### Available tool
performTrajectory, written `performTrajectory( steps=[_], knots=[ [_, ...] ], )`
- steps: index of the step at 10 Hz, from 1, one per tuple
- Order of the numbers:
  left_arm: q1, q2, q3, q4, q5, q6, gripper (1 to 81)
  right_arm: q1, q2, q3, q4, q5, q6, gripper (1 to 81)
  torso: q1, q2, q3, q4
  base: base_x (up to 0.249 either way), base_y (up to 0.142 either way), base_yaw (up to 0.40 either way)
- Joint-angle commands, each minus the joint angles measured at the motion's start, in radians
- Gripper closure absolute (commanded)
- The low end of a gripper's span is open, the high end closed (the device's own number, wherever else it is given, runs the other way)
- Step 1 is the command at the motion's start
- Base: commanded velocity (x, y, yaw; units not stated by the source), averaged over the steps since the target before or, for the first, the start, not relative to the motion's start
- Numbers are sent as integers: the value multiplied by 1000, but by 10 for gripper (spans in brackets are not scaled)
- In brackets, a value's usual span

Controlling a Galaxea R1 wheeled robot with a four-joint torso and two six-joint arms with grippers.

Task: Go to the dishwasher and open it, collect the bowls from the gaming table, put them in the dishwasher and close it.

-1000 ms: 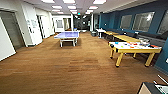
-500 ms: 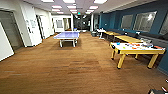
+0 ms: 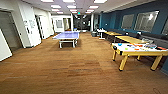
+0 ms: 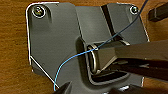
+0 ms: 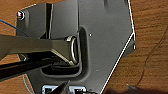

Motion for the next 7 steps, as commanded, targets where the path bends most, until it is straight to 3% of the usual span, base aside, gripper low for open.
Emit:
performTrajectory(
  steps=[1, 7],
  knots=[
    [-37, 5, -1, -4, 50, 1, 10, 46, 1, 1, 0, -55, 1, 10, 0, 0, 0, 0, 237, 0, 0],
    [-39, 6, 2, -4, 50, 1, 10, 42, -2, -4, -3, -55, -2, 10, 0, 0, 0, 0, 237, 0, 0]
  ],
)
